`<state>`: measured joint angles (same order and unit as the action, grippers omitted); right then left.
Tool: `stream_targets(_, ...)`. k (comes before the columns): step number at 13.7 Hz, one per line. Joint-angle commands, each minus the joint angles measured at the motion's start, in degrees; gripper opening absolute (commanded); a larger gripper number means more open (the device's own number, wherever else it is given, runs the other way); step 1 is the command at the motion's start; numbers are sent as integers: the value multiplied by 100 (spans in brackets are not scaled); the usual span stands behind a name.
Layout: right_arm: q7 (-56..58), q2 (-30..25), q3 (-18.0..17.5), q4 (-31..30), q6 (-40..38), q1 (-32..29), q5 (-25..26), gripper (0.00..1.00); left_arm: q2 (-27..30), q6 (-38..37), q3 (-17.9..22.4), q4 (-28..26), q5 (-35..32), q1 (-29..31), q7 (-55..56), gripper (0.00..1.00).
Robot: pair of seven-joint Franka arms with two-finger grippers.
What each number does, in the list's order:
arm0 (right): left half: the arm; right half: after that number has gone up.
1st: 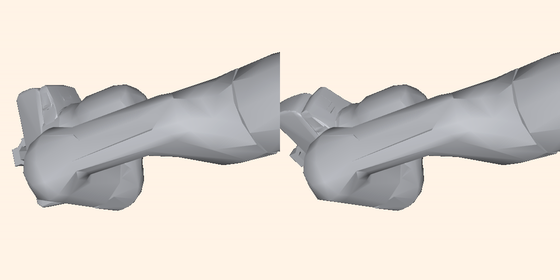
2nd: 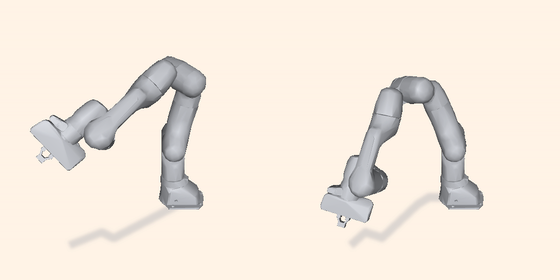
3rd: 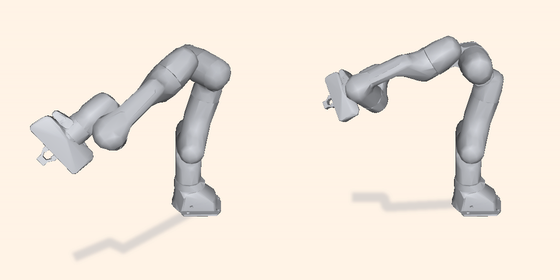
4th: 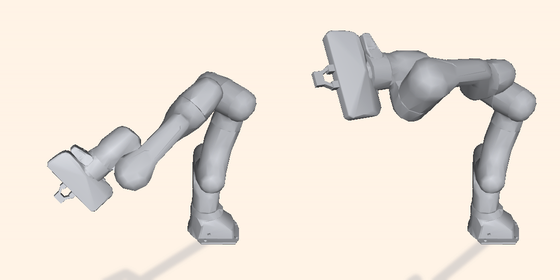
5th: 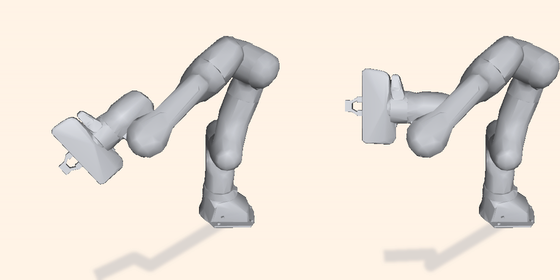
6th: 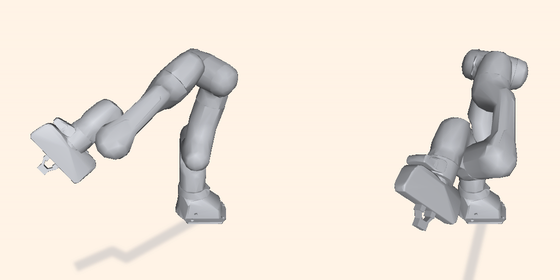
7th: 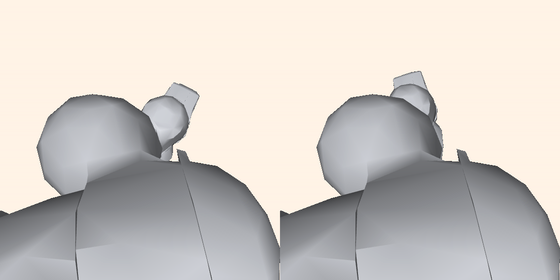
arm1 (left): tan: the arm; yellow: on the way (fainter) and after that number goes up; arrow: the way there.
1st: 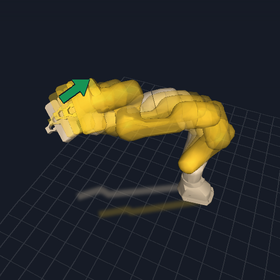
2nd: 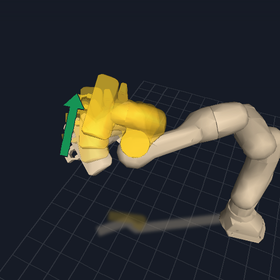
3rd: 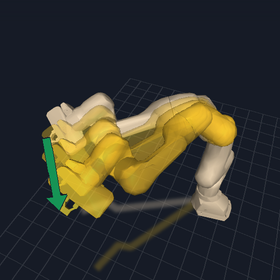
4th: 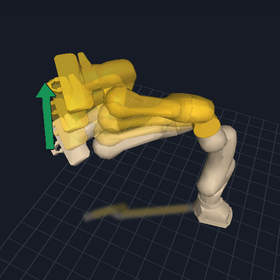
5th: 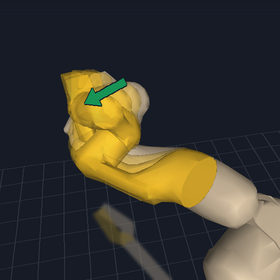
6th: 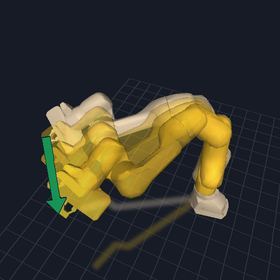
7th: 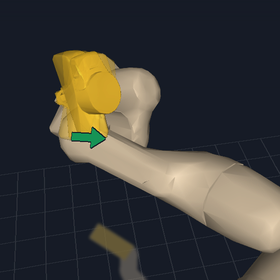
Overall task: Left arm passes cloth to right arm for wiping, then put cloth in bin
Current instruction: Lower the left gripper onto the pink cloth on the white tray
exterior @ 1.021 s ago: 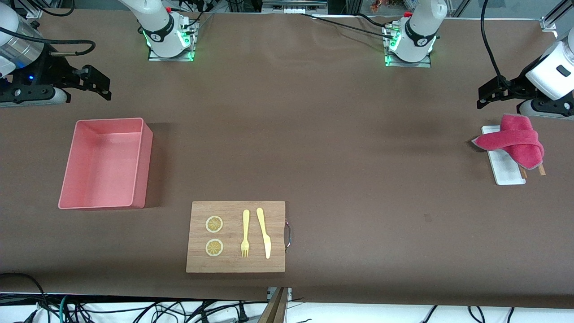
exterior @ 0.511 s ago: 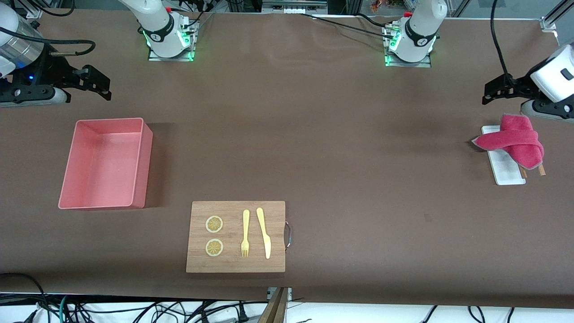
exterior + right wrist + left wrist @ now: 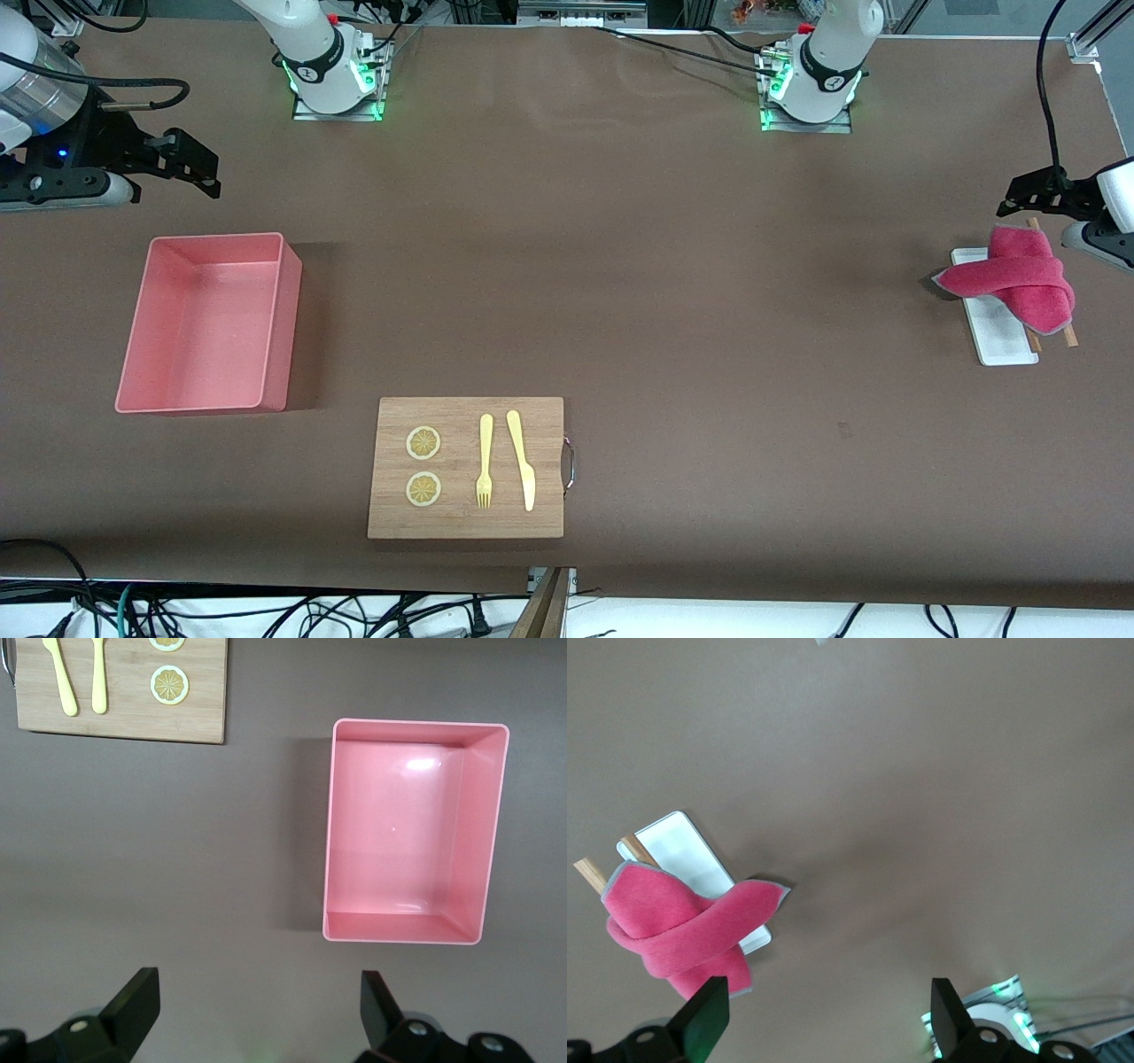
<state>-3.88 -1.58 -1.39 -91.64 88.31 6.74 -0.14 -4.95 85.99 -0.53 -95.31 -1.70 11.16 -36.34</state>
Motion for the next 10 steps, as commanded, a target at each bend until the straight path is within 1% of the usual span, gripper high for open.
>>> stream_targets(1, -25, -96, -19, -65, -7, -33, -57, 100, -374, 153, -44, 108, -42, 516, -1089, 100)
stream_targets(3, -16, -96, -19, -65, -7, -33, -57, 100, -821, 452, -35, 284, -128, 685, -1978, 100)
stream_targets(6, -16, -96, -19, -65, -7, -33, -57, 100, -1594, 1058, -35, 293, -164, 1115, -3655, 100)
stream_targets(8, 27, -88, -2, -65, -7, -33, -65, 100, -1877, 1549, -35, 293, -173, 1229, -4221, 100)
stream_targets(10, 10, -88, -2, -65, -7, -33, -57, 100, -2071, 2147, -35, 302, -348, 1283, -4713, 100)
